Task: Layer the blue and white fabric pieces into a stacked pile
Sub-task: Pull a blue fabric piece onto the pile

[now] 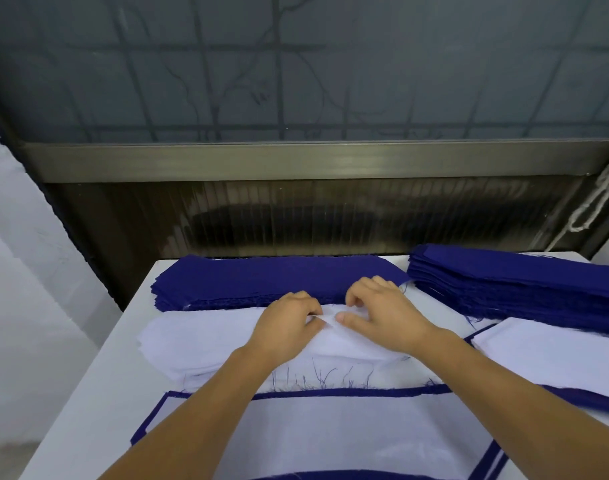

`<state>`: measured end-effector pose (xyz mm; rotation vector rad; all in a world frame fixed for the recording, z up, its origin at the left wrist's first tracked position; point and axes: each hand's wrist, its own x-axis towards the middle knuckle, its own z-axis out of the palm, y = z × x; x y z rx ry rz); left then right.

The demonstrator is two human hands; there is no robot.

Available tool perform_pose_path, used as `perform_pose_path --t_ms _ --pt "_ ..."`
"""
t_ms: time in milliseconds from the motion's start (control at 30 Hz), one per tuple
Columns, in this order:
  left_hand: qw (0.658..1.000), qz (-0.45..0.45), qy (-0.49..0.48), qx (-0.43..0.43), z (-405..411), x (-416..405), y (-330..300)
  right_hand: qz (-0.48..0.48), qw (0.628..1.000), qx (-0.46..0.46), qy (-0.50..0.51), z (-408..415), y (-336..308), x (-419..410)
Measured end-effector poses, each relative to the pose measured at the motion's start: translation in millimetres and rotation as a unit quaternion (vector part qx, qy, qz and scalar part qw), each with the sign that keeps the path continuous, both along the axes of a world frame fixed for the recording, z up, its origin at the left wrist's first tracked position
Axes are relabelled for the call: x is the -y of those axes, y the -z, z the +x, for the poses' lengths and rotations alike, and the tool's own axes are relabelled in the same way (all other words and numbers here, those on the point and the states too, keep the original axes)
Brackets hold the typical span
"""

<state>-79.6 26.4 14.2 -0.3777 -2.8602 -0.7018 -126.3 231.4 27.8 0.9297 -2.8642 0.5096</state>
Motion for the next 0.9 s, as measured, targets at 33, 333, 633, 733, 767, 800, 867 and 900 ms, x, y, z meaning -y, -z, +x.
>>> perform_pose_path --t_ms 33,333,633,733,767,800,867,900 --pt "1.0 -0.002 -0.003 -0.007 0.2 -1.7 0.6 0.0 1.0 -0.016 -0.008 6.3 1.3 3.6" --pt "0.994 -0.079 -0.059 -0.036 28.4 45.3 5.7 0.064 0.995 -0.074 0.027 21.9 7.7 -7.5" --pt "0.981 -0.111 -0.154 -0.037 70.3 104.5 2.6 0.06 0.99 -0.129 0.008 58.6 0.5 -34.6" --pt "0.984 -0.108 -0.14 -0.037 85.9 106.9 -0.7 0.03 0.99 -0.141 -0.004 76.2 -1.7 -43.4" --pt "0.985 -0.11 -0.13 -0.027 92.2 108.0 -2.4 0.022 0.992 -0.121 -0.003 81.8 -2.0 -46.8" --pt "0.986 -0.113 -0.118 -0.015 99.1 108.8 -4.9 0.016 0.996 -0.087 0.002 86.9 -1.3 -52.1" --pt "0.991 -0.096 -0.089 0.017 114.0 110.6 -12.5 0.011 1.0 -0.006 0.001 98.8 -0.9 -65.4" --pt "0.994 -0.072 -0.075 0.045 122.3 111.7 -18.4 0.008 0.999 0.045 -0.002 105.1 -3.6 -72.3"
